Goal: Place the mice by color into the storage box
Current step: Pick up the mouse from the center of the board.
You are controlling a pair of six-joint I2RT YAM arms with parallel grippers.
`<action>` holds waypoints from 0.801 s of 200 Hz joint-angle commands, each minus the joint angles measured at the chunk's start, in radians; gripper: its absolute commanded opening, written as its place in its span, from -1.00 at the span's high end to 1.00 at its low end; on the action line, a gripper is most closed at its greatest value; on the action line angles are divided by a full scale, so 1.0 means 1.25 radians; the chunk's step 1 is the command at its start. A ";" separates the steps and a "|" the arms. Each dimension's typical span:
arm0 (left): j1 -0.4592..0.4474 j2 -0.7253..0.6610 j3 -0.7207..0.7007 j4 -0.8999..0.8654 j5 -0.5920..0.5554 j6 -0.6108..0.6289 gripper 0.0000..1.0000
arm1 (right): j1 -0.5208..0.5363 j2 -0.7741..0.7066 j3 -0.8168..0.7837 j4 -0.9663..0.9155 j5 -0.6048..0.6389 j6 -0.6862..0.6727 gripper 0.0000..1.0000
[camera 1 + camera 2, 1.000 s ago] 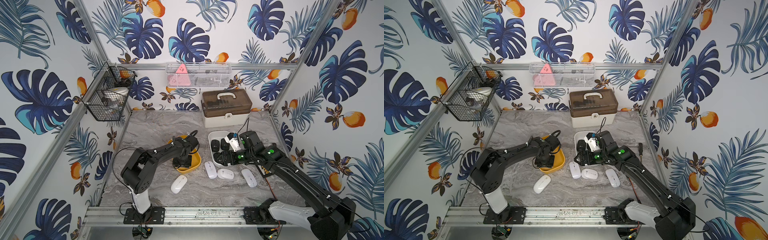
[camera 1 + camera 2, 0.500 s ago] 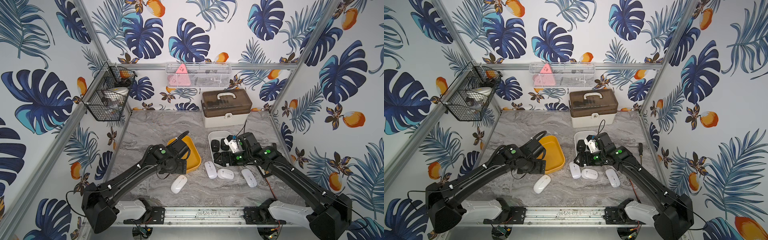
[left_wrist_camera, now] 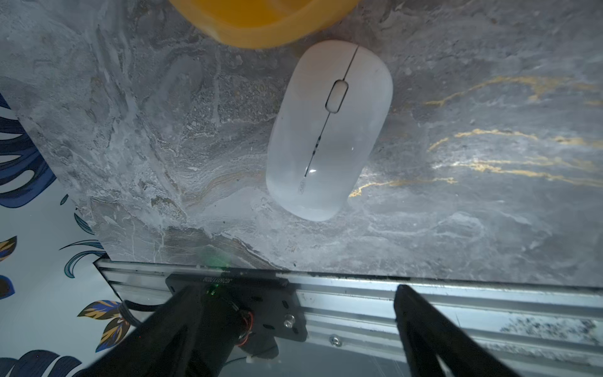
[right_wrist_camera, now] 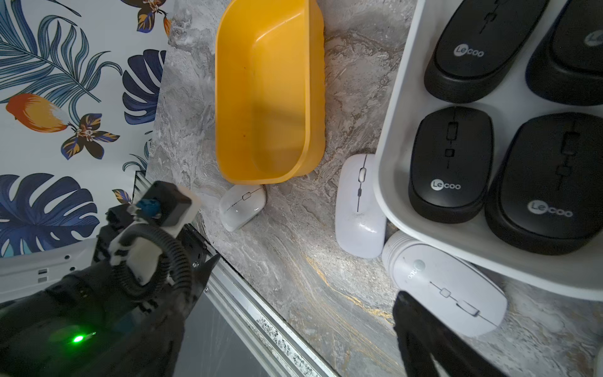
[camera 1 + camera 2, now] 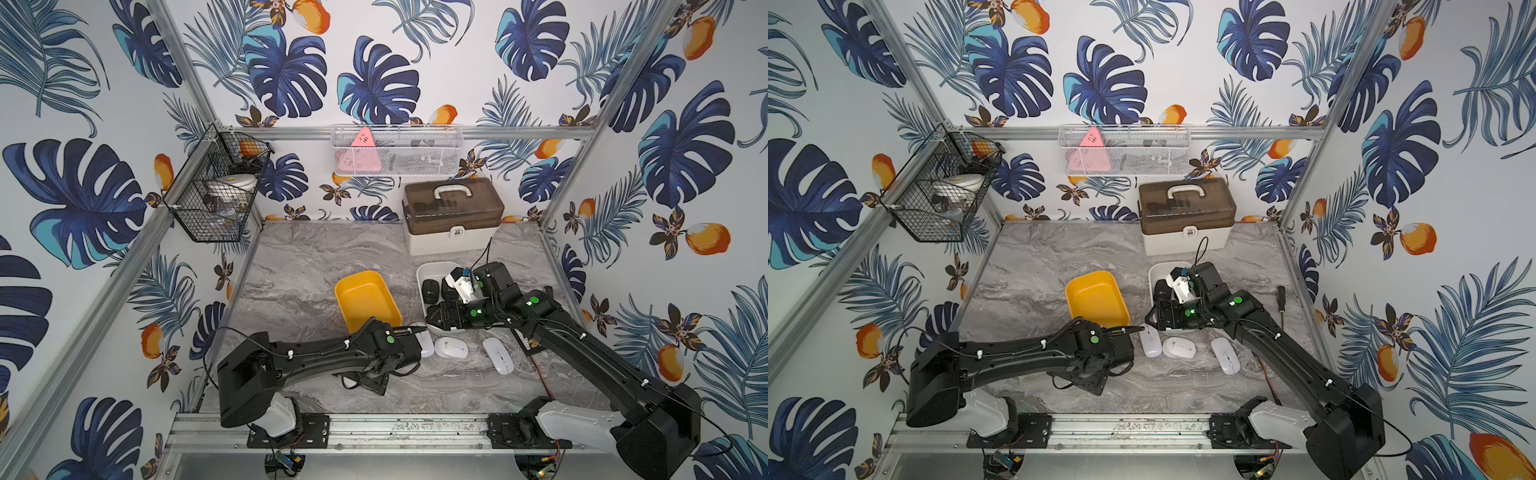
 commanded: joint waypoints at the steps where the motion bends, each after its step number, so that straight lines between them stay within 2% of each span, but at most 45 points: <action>1: -0.001 0.045 -0.001 0.044 -0.017 -0.018 -0.97 | 0.001 -0.002 0.007 -0.021 -0.007 -0.030 -1.00; 63: 0.072 0.087 -0.028 0.124 -0.006 0.025 -0.97 | 0.001 -0.017 0.007 -0.049 -0.010 -0.063 -1.00; 160: 0.214 0.013 -0.145 0.218 0.031 0.059 -0.97 | 0.001 -0.022 0.001 -0.040 -0.012 -0.053 -1.00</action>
